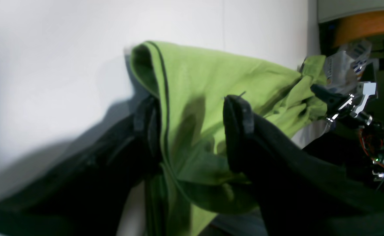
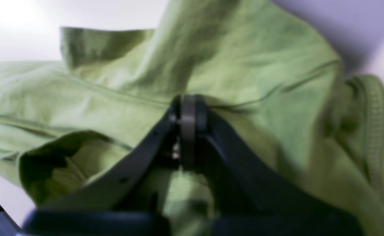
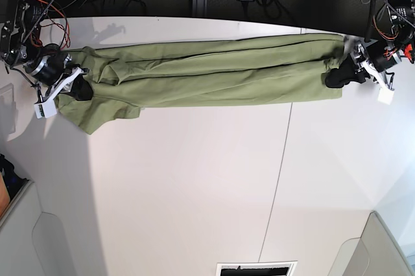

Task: Layout the t-shirt on the table in an organized manner, then fold the t-shirt properly
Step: 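Regrasp the folded shirt end with the left gripper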

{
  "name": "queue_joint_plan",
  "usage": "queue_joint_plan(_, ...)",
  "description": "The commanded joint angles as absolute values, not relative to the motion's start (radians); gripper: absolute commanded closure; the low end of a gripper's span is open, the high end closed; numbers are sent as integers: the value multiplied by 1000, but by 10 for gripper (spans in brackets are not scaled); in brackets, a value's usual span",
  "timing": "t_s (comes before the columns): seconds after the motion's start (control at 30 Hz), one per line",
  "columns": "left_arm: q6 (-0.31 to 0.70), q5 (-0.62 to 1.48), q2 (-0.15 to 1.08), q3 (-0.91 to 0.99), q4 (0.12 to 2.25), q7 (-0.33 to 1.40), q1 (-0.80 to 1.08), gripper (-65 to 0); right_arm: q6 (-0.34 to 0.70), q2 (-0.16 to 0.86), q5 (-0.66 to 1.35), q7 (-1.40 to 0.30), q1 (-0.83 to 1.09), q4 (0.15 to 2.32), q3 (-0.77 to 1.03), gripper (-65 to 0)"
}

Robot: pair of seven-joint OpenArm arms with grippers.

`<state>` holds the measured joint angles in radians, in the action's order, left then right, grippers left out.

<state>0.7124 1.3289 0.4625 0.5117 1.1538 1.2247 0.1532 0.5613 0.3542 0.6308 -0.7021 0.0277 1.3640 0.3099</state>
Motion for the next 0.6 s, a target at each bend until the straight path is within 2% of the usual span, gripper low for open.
queue_joint_plan(0.0,698,1315,469,511,1155,1253,173,-322,557,368,609,-733,23,1368,314,0)
queue_joint_plan(0.27,698,1326,469,511,1182,1283,243,-322,557,368,609,-729,22,1368,314,0)
queue_joint_plan(0.57,698,1305,508,511,1416,1283,331,-321,557,368,610,-729,22,1368,314,0)
